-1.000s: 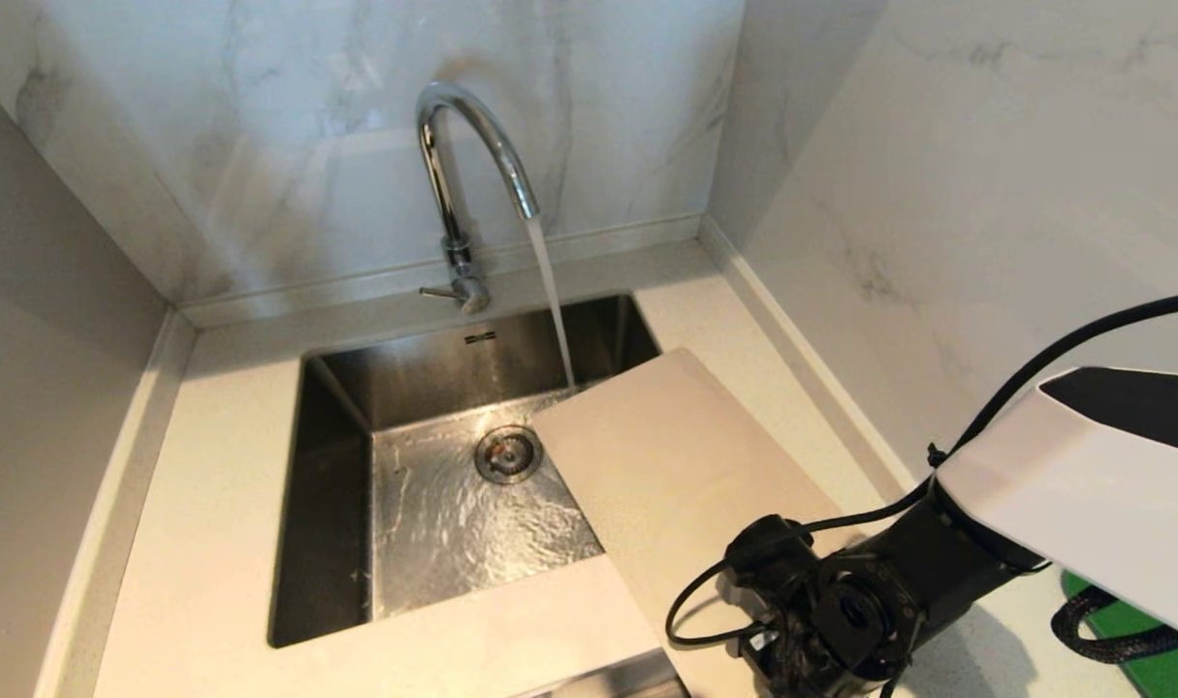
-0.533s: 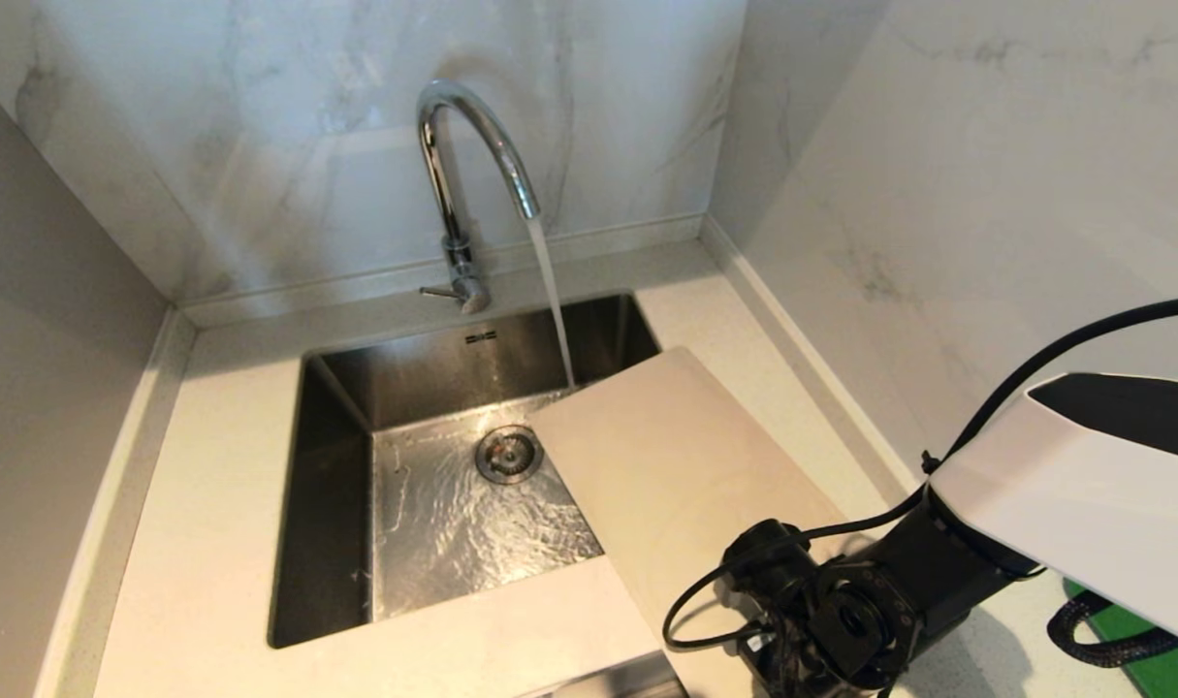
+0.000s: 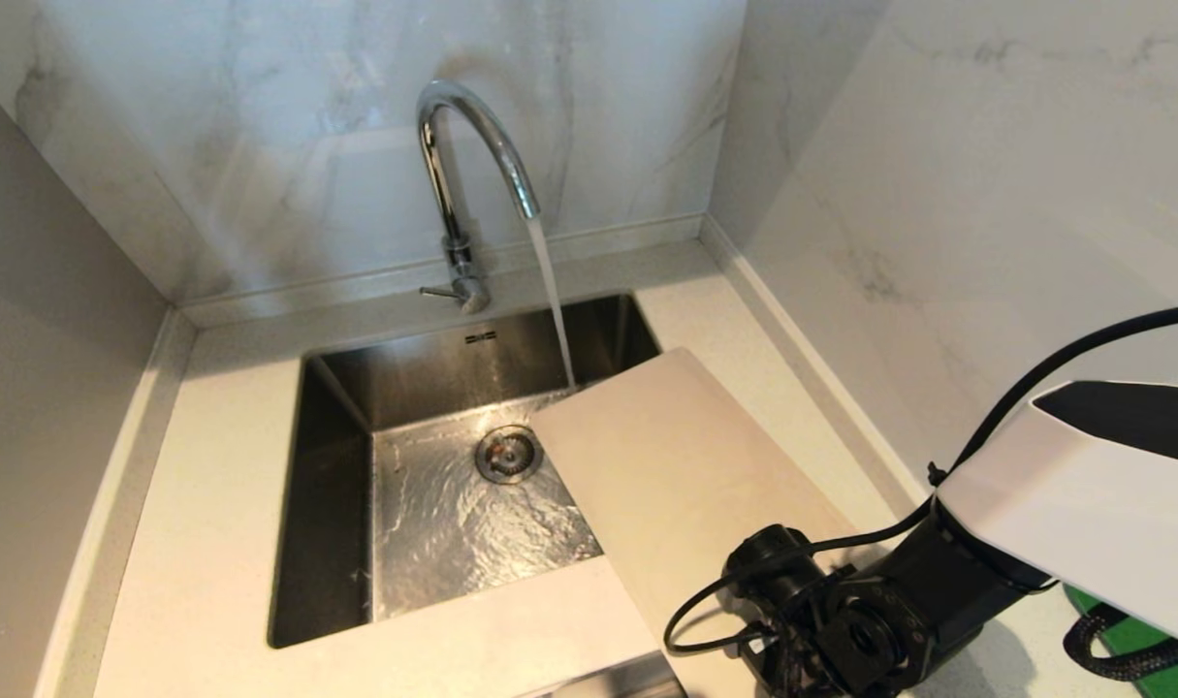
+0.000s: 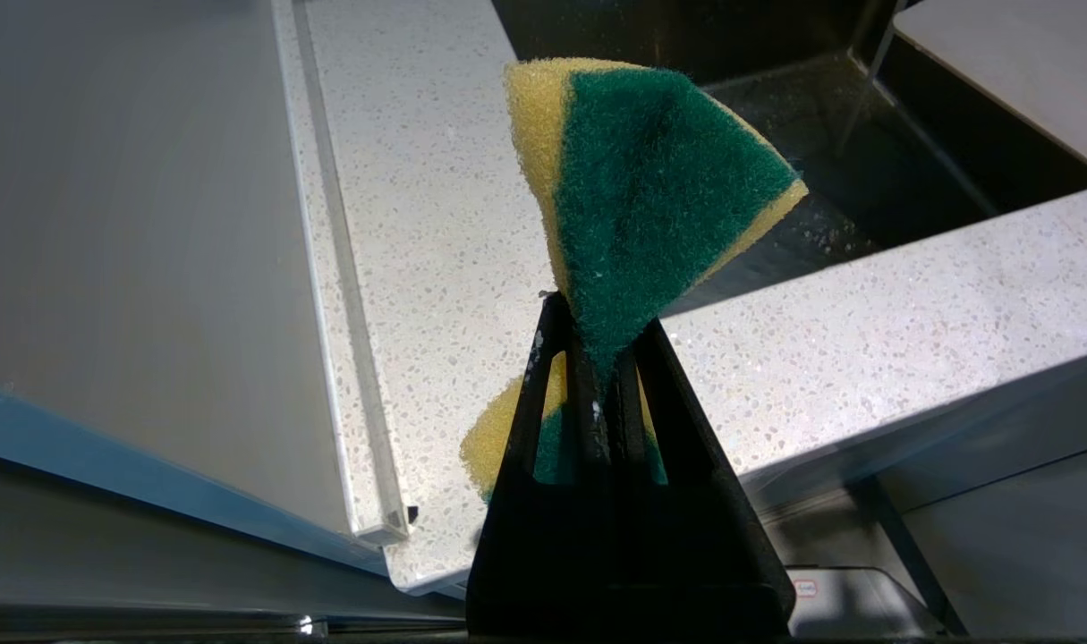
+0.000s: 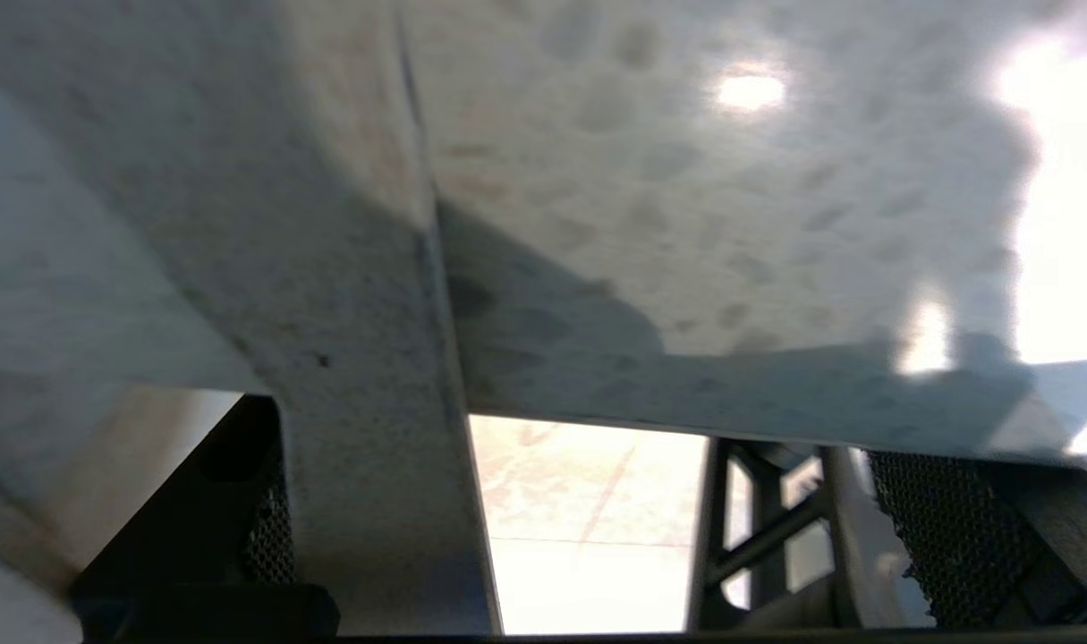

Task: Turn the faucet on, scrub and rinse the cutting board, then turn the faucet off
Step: Pick up the cutting board

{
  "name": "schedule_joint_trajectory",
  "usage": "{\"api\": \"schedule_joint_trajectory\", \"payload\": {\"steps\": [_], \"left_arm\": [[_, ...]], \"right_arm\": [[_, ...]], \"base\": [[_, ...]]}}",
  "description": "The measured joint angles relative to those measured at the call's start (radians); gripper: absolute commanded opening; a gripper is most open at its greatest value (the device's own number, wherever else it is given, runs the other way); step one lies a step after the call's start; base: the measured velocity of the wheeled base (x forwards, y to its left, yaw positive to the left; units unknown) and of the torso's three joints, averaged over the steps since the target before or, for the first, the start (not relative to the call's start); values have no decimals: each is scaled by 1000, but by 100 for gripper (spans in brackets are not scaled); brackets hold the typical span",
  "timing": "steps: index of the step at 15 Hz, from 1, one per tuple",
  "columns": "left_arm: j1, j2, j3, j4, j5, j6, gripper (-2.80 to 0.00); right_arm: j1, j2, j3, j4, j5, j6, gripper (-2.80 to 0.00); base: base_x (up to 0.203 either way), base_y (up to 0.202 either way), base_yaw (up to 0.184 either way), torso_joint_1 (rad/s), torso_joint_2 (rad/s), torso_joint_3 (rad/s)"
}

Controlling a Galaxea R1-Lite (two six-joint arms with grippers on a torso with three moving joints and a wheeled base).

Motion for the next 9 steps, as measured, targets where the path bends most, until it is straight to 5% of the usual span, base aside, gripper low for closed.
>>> {"api": "schedule_joint_trajectory", "payload": {"steps": [9], "left_arm": [[0, 0, 0, 0, 0, 0, -280]], "right_arm": [[33, -8, 29, -15, -3, -1, 0]], "base": [[0, 0, 0, 0, 0, 0]]}}
